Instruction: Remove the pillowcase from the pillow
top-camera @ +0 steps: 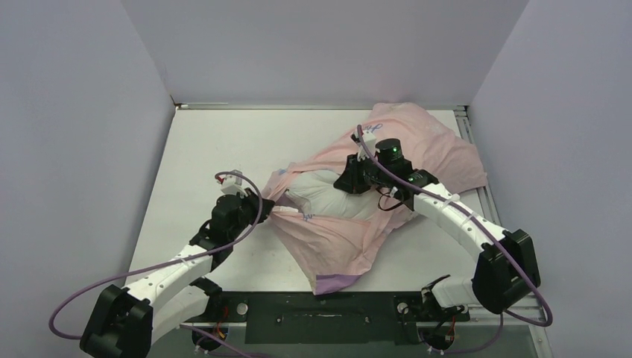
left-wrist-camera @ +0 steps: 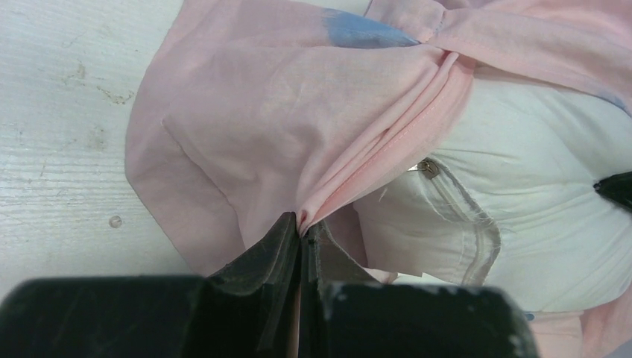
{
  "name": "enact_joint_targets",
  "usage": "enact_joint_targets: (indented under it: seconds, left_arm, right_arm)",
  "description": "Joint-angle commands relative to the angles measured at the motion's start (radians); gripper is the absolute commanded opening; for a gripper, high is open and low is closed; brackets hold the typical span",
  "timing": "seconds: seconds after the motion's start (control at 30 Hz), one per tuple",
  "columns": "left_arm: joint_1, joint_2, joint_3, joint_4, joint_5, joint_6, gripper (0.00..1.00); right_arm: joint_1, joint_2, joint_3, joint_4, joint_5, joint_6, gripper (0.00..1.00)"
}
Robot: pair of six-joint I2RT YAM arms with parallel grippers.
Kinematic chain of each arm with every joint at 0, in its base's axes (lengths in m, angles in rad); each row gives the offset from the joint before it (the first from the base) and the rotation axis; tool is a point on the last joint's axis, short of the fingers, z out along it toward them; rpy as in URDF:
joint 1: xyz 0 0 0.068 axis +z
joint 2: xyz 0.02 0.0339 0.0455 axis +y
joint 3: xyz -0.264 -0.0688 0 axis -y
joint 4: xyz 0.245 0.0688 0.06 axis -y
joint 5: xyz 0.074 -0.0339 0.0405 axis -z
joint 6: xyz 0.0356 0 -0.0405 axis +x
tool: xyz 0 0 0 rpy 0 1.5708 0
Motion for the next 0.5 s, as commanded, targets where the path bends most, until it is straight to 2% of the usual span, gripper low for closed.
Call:
enact_joint_targets:
  seconds: [0.0, 0.3, 0.47]
  left_arm:
    - [0.052, 0.04, -0.005, -0.124, -0.163, 0.061, 0.0]
    - [0.089, 0.06, -0.009, -0.115, -0.123, 0.058, 0.0]
    - [0.114, 0.052, -0.02, -0.111, -0.1, 0.058, 0.0]
  right_arm:
    - [-0.101, -0.101, -0.029, 0.031, -0.036, -0.037, 0.05]
    - [-0.185, -0.145, -0.073, 0.129, -0.211, 0.022, 0.05]
    - [-0.206, -0.165, -0.082, 0.16, -0.249, 0.039, 0.05]
